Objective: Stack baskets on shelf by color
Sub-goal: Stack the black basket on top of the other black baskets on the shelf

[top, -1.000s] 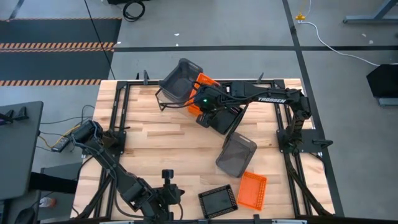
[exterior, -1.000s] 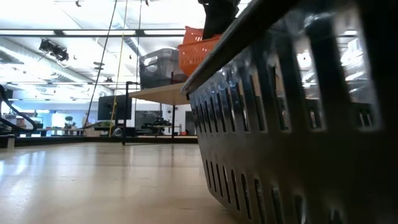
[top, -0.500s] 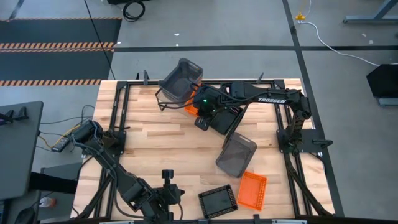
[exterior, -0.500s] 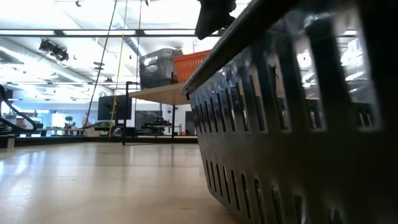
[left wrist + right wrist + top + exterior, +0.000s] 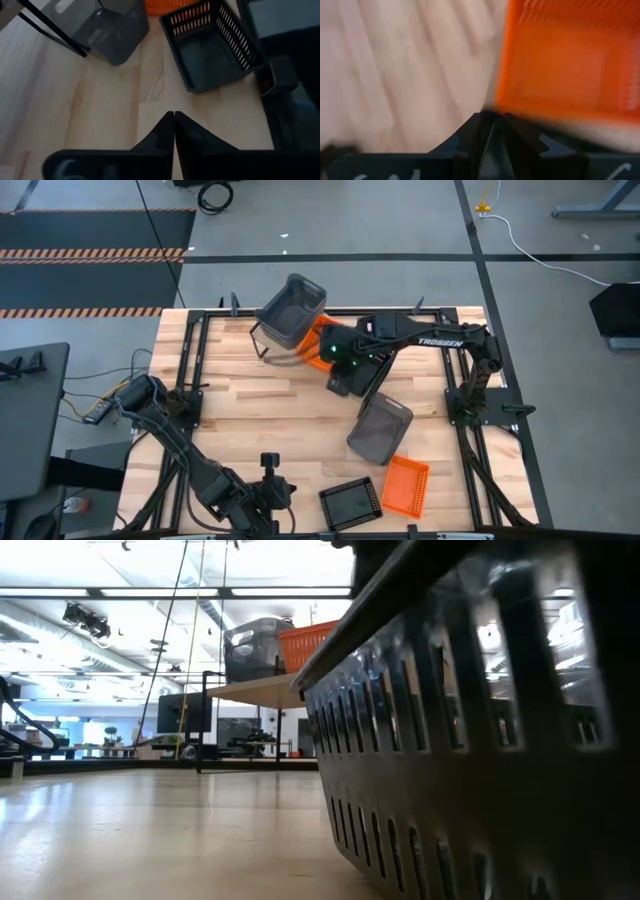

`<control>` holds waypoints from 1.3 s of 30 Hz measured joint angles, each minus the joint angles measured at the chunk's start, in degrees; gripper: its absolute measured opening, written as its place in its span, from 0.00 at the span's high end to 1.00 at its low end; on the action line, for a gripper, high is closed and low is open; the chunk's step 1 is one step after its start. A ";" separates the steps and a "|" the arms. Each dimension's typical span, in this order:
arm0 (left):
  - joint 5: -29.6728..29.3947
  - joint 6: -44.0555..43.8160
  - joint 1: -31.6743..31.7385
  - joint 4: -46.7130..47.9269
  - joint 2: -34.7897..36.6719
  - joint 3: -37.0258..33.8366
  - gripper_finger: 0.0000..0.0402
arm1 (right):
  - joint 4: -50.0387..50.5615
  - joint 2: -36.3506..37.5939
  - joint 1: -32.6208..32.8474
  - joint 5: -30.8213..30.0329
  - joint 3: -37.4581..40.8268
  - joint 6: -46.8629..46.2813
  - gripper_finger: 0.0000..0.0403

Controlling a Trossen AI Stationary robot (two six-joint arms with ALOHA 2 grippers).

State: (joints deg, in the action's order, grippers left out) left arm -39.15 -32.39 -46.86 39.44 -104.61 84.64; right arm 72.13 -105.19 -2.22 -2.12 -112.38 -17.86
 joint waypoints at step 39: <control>22.45 48.12 6.77 -20.74 -5.29 0.02 0.68 | 11.86 -0.02 45.43 -9.30 10.96 -39.42 0.76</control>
State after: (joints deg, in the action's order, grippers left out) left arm -16.70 15.73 -40.09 18.70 -109.91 84.66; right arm 83.98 -105.21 43.21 -11.42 -101.42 -57.27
